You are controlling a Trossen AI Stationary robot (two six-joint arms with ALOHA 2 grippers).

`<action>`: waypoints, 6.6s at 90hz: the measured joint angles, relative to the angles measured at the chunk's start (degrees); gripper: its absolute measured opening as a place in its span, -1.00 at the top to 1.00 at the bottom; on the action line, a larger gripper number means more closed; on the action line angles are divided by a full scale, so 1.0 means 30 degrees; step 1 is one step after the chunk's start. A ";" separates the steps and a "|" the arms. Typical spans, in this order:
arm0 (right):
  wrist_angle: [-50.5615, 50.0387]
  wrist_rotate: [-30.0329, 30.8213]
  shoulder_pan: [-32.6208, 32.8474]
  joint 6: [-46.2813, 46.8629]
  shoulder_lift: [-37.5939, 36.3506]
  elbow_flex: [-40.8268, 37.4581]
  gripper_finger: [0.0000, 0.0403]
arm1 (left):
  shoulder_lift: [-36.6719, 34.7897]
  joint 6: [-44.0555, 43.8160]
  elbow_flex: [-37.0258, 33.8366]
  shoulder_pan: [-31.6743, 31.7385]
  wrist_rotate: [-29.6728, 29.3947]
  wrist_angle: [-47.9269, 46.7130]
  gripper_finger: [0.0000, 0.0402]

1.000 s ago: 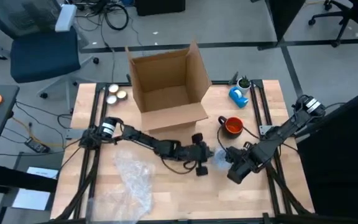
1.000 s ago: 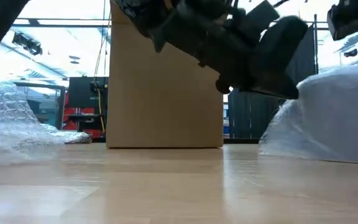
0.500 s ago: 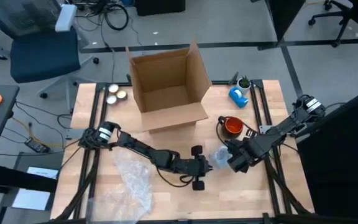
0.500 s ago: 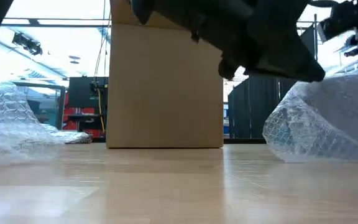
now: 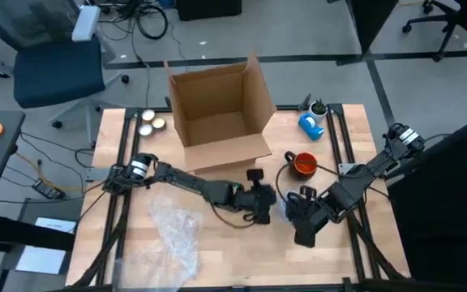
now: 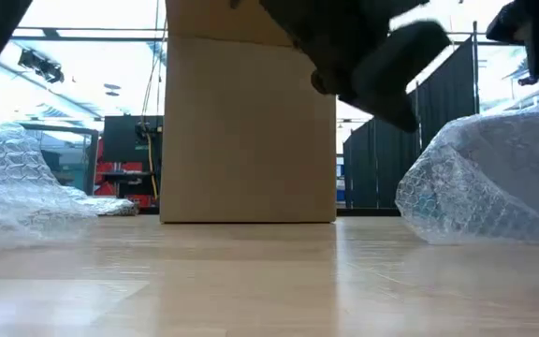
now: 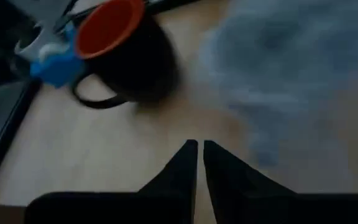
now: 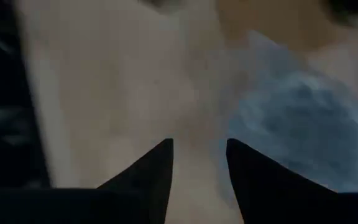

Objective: Wrap mug
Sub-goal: Wrap the blue mug with the top bubble wrap, then put the wrapped blue mug into the cardboard box

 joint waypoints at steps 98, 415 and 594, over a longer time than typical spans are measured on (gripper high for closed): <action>-0.4999 -0.0415 -0.0768 -0.3607 -0.0107 -0.0494 0.54 | 0.1123 -0.3781 0.3901 -0.4145 0.2491 -0.6069 1.00; 0.1939 -0.2029 -0.2662 -1.5355 0.4897 -0.2074 0.86 | 0.1836 -0.6302 0.2572 -0.4034 0.1346 -0.7183 1.00; 0.7812 -0.0419 -1.6602 -2.5449 0.9741 1.6531 0.96 | -0.6698 -0.6460 -1.5321 -0.2280 0.5355 0.5478 1.00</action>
